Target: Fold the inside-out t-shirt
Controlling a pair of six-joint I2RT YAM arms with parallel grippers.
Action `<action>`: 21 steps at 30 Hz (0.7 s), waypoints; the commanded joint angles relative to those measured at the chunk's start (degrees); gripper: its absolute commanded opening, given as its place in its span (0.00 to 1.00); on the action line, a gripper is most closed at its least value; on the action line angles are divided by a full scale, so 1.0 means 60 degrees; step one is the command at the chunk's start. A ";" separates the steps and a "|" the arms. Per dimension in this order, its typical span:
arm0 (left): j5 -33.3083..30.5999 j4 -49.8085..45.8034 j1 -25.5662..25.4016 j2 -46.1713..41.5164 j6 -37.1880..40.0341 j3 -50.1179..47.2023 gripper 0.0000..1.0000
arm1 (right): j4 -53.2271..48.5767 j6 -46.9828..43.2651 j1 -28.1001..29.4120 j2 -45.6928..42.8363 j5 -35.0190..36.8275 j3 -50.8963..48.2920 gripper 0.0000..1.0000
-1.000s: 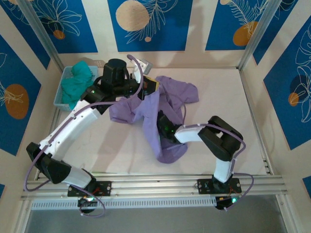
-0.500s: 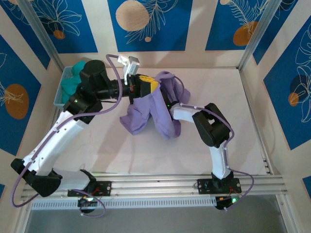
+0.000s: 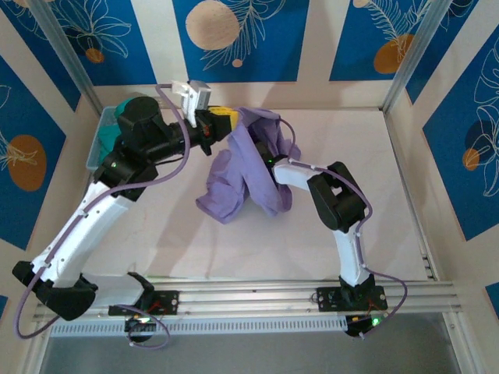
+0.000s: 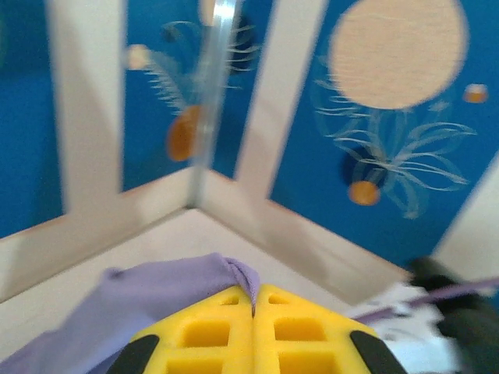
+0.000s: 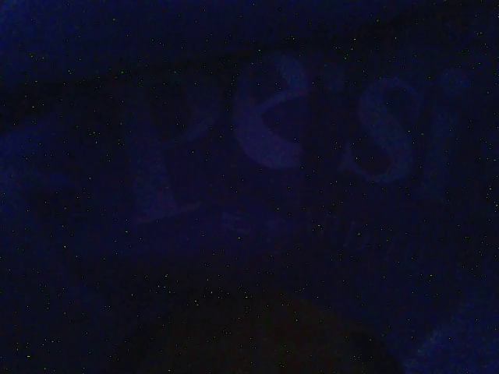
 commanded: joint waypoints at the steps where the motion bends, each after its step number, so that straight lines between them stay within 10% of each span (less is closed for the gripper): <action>1: -0.2925 -0.0180 0.0599 -0.0048 0.0351 -0.0569 0.00 | -0.0322 0.0030 -0.0125 -0.1196 -0.1355 -0.0866 0.00; 9: -0.4212 -0.0037 0.2715 0.0738 -0.0284 -0.1893 0.00 | 0.1989 0.0332 -0.0296 -0.4818 -0.4366 -0.3637 0.00; 21: -0.3404 0.0237 0.3334 0.2339 -0.0613 -0.2613 0.00 | 0.3301 0.1128 -0.1029 -0.6509 -0.7096 -0.3609 0.00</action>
